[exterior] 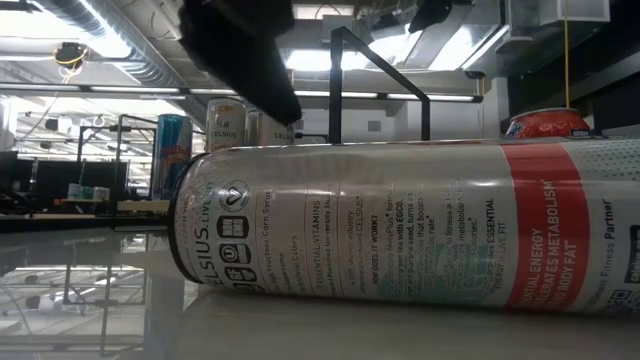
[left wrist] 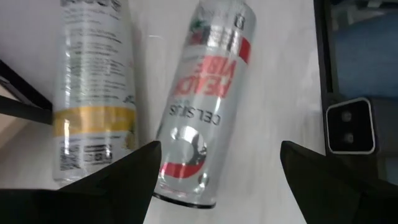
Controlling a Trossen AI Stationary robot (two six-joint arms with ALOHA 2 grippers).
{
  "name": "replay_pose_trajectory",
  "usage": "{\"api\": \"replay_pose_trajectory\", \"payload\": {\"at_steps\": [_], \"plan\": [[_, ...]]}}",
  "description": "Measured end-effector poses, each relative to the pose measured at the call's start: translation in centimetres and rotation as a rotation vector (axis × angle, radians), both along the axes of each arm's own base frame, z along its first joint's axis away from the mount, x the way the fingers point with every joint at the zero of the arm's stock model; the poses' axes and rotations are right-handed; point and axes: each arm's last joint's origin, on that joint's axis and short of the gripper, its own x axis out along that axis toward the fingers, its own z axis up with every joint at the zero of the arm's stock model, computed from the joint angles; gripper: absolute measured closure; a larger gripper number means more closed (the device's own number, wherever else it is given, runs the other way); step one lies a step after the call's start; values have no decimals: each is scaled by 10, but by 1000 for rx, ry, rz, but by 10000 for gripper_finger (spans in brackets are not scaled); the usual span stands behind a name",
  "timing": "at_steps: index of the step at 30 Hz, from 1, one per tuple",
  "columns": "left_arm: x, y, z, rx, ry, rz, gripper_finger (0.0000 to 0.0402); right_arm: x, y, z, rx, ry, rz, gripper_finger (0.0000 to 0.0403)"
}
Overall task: Place canned beverage on shelf
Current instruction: Put the white-pink soda can aligned with the white-pink soda can on the shelf
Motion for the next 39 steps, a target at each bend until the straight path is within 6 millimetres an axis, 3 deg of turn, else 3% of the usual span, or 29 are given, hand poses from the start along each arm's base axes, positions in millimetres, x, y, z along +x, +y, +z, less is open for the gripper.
{"api": "replay_pose_trajectory", "payload": {"at_steps": [30, 39], "plan": [[7, -7, -57, 104, 96, 9, 81, 0, 0, 0, 0, -1, 1, 91], [7, -7, -57, 90, 102, 11, 134, 0, 0, 0, 0, 0, 1, 91]]}}
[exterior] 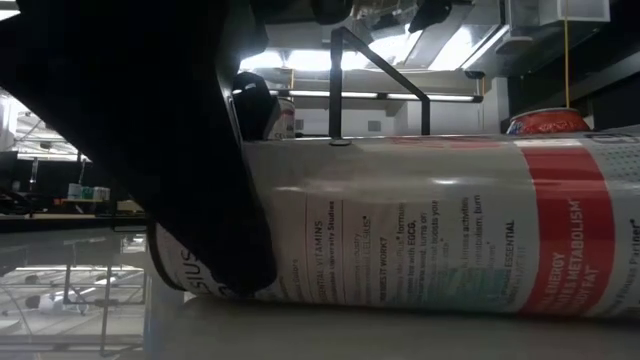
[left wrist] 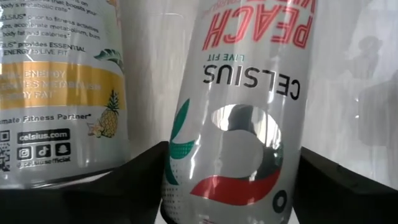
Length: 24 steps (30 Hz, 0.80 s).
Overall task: Place canned beverage on shelf
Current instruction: Put the white-pink soda can aligned with the white-pink soda can on the shelf
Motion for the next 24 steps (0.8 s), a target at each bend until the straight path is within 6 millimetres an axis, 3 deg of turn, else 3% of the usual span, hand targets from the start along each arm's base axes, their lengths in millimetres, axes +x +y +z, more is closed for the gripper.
{"api": "replay_pose_trajectory", "payload": {"at_steps": [4, 13, 24], "plan": [[0, 0, 0, -4, 0, -1, 154, 0, 0, 0, 0, 0, 0, 91], [-3, 0, 11, -36, 28, -12, 156, 0, 0, 0, 0, 0, 0, 91], [-1, -2, 64, -14, 130, -12, 156, 0, 0, 0, 1, 0, -1, 91]]}}
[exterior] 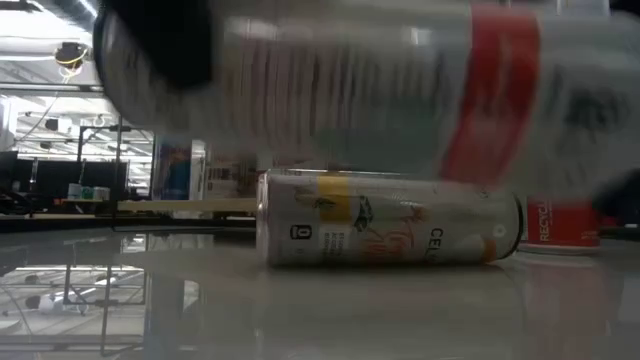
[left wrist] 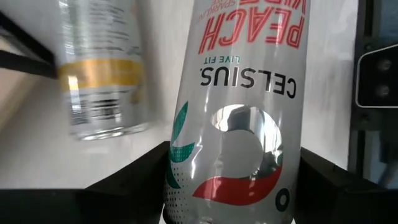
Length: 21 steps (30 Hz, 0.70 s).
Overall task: Place canned beverage on shelf
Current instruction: Put the white-pink soda can aligned with the white-pink soda can on the shelf
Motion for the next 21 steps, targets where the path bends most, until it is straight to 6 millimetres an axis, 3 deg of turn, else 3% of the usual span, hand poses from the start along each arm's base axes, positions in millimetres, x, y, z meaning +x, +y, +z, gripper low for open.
{"api": "replay_pose_trajectory", "payload": {"at_steps": [9, 21], "plan": [[-6, 7, 45, 57, 78, 10, 156, 0, 0, 0, 1, 0, -1, 91], [-12, 24, 82, 94, 153, 39, 156, 0, 0, 0, 35, 1, -37, 91]]}}
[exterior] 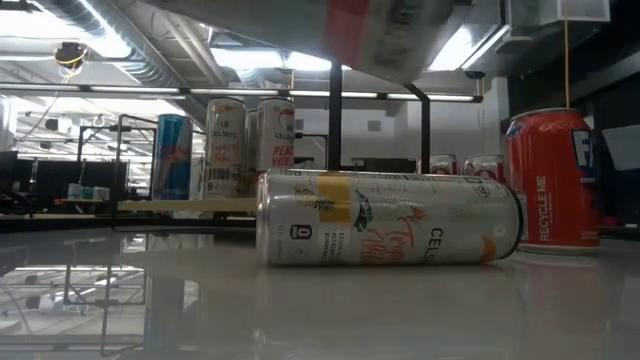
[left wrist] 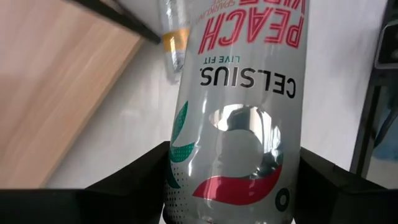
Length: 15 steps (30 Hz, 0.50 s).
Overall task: Place canned beverage on shelf
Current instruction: Put the white-pink soda can aligned with the white-pink soda can on the shelf
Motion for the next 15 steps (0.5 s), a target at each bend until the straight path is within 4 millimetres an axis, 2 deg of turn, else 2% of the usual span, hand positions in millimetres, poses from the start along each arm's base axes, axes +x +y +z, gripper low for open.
{"api": "replay_pose_trajectory", "payload": {"at_steps": [7, 15], "plan": [[-9, 5, 18, 25, 47, 0, 156, 5, 3, -2, 141, -27, 103, 91], [-6, 7, 30, 46, -35, 3, 156, 19, 4, -10, 292, -43, 224, 91]]}}
